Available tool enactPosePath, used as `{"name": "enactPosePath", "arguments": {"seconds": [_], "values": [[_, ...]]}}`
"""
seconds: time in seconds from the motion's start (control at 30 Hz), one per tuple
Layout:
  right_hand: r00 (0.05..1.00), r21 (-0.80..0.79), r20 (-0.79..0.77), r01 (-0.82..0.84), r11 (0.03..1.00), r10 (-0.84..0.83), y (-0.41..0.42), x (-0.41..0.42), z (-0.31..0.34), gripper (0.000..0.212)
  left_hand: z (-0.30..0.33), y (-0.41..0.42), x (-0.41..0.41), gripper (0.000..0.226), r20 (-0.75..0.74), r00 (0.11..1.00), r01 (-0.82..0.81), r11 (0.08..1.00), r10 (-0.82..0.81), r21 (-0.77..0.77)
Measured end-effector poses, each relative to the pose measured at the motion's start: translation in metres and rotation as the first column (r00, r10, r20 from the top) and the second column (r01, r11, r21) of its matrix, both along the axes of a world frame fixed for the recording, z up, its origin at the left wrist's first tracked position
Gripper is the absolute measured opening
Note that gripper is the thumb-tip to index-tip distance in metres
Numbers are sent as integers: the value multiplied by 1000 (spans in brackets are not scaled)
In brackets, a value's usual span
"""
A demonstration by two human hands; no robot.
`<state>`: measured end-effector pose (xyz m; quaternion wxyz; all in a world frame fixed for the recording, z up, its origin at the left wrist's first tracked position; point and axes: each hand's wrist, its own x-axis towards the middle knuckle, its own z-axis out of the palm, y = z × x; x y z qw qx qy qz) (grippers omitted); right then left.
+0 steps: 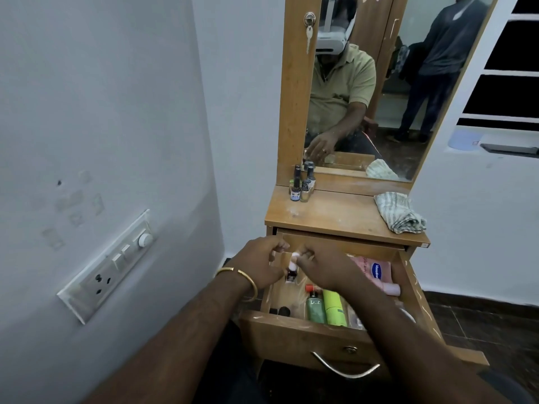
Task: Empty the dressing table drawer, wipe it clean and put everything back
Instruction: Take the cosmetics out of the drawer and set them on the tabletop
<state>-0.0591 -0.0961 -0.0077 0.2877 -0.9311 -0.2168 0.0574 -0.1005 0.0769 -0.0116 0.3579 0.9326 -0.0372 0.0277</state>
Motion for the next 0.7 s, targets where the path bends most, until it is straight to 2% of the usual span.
{"name": "enactPosePath", "arguments": {"seconds": [0.1,0.23,0.3,0.47,0.5,0.57,0.63,0.7], "values": [[997,126,67,15,992,-24,-1,9,20,12,6,-8,0,34,27,1000,2,993,1,-121],[992,267,112,19,963,-51,0,12,31,15,13,-10,3,23,117,992,-31,989,48,-144],[997,333,62,18,943,-41,1,9,31,15,14,-8,4,20,137,989,-34,988,55,-149],[981,504,-192,81,860,20,-4,-8,17,23,10,-1,4,23,130,988,-65,985,87,-161],[975,487,-221,91,869,21,-7,-10,11,21,9,1,6,21,130,987,-78,984,99,-161],[970,352,-237,35,935,53,-13,-12,-4,15,9,4,7,24,120,986,-96,983,116,-158],[958,179,-258,-80,981,125,-17,-12,-17,24,10,6,8,26,117,986,-102,983,121,-156],[935,65,-307,-163,984,175,-16,-13,-28,31,11,7,9,27,119,985,-100,981,121,-163]]}}
